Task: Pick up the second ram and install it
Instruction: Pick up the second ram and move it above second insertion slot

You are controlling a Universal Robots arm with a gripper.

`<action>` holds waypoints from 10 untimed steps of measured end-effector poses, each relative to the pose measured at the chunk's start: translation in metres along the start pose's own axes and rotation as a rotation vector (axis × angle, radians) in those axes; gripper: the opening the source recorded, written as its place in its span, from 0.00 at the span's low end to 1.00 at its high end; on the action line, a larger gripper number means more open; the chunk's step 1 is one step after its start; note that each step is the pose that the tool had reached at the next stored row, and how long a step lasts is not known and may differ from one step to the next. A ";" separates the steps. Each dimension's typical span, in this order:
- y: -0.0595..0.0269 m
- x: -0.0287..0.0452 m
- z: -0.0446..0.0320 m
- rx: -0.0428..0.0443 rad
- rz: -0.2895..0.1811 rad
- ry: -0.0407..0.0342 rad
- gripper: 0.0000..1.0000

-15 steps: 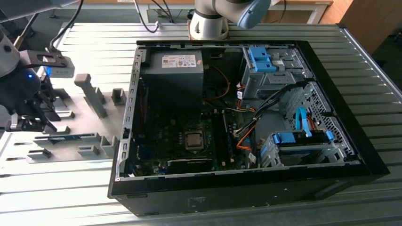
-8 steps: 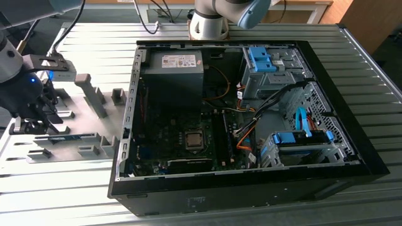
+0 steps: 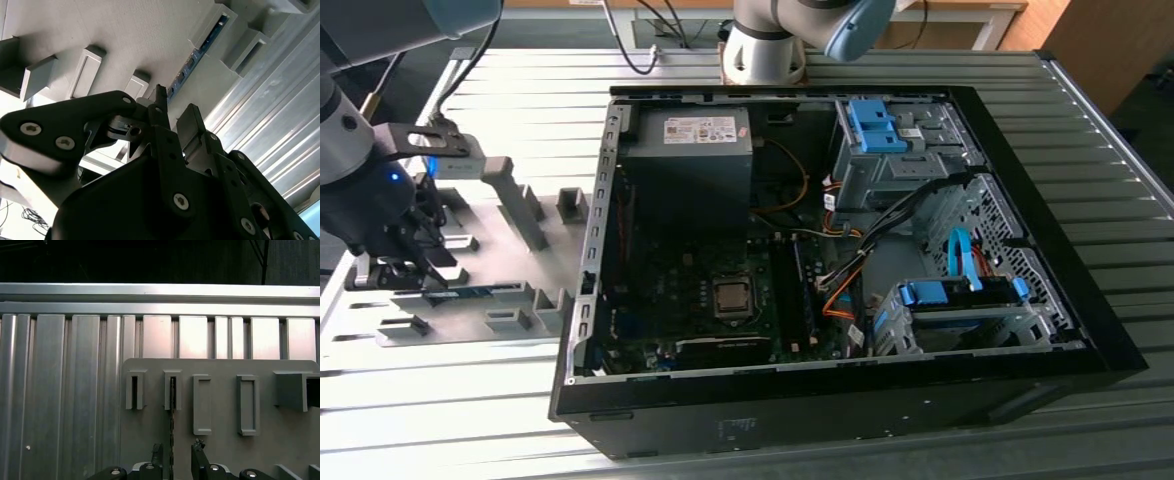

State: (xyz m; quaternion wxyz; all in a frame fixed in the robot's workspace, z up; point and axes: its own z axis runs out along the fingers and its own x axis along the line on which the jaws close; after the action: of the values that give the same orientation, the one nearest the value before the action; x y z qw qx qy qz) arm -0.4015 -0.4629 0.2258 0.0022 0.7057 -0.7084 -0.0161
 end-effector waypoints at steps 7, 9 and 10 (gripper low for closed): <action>0.0000 0.0002 0.0021 0.0000 0.000 0.0003 0.36; -0.0001 0.0004 0.0034 0.0001 0.000 0.0005 0.36; -0.0001 0.0004 0.0040 0.0002 0.000 0.0009 0.36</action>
State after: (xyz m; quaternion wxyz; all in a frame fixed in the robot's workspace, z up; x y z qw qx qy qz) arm -0.4015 -0.4633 0.2218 0.0025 0.7057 -0.7084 -0.0158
